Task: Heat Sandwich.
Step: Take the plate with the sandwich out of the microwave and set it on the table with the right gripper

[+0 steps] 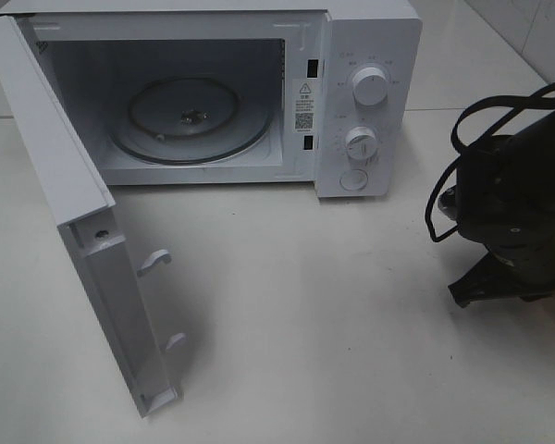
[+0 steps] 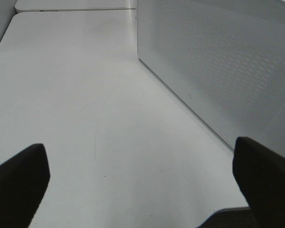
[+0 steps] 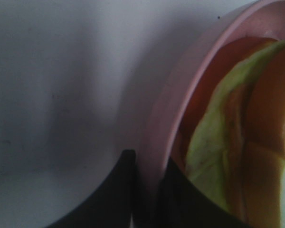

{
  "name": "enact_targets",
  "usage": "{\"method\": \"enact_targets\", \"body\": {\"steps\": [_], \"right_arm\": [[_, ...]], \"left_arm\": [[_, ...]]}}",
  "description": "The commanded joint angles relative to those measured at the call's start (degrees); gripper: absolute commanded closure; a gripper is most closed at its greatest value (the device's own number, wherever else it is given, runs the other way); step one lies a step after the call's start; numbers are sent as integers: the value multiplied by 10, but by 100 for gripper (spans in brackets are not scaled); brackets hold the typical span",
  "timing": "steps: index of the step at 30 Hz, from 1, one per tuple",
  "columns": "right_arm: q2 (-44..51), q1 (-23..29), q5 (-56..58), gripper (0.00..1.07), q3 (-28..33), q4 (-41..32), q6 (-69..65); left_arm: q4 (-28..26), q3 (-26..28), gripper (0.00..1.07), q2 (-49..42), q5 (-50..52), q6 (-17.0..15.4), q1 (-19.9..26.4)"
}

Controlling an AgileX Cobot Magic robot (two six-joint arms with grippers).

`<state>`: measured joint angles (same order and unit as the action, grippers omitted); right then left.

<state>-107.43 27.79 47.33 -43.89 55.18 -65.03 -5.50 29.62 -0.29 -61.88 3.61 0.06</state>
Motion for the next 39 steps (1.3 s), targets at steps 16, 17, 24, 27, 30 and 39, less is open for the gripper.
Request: {"method": "enact_targets", "body": {"steps": [16, 17, 24, 27, 30, 39], "right_arm": [[-57, -2, -14, 92, 0, 44, -53], [-56, -2, -14, 90, 0, 44, -53], [-43, -2, -16, 66, 0, 23, -21], [-23, -2, -25, 56, 0, -13, 28], [-11, -2, -33, 53, 0, -33, 66], [80, -2, -36, 42, 0, -99, 195]], "left_arm": [[-3, 0, 9, -3, 3, -1, 1], [-3, 0, 9, -3, 3, -1, 1], [-3, 0, 9, -3, 3, -1, 1], [-3, 0, 9, -3, 3, -1, 1], [-3, 0, 9, -3, 3, -1, 1], [-3, 0, 9, -3, 3, -1, 1]]}}
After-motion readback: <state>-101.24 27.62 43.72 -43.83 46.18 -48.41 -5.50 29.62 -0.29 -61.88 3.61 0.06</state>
